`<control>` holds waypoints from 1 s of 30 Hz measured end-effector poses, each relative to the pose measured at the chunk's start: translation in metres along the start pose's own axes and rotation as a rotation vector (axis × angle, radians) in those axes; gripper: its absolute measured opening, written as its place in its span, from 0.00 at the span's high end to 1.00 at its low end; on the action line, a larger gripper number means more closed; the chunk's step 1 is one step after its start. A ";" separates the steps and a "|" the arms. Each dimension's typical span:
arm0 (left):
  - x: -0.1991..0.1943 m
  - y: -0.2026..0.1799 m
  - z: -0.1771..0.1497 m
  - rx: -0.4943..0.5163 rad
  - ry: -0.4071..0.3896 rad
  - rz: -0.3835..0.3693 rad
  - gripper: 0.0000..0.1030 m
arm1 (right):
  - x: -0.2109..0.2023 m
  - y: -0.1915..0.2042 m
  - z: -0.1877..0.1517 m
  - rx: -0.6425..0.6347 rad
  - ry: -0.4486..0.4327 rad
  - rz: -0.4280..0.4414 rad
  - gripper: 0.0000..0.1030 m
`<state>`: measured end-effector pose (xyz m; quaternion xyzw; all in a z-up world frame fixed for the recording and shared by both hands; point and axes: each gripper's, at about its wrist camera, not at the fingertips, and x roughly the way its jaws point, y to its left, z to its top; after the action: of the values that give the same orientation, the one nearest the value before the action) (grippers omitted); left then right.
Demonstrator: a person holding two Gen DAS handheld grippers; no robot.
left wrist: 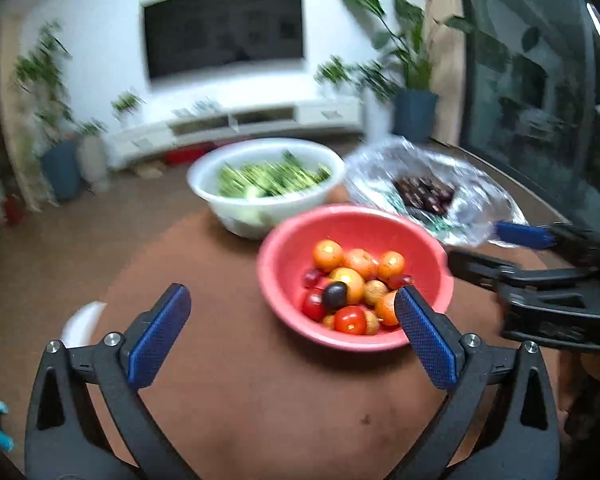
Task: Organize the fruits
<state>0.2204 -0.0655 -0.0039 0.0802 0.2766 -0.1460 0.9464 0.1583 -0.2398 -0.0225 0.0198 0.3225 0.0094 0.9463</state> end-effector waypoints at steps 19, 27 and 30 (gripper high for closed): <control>-0.111 0.000 -0.071 -0.228 0.178 0.099 0.00 | -0.149 0.026 -0.060 0.042 -0.104 -0.207 0.00; -0.117 0.005 -0.091 -0.245 0.206 0.120 0.00 | -0.142 0.028 -0.087 0.063 0.013 -0.184 0.00; -0.116 0.004 -0.095 -0.238 0.216 0.123 0.00 | -0.142 0.033 -0.093 0.053 0.027 -0.173 0.00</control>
<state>0.0808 -0.0130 -0.0196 -0.0006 0.3864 -0.0445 0.9212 -0.0106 -0.2083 -0.0080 0.0169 0.3358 -0.0806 0.9383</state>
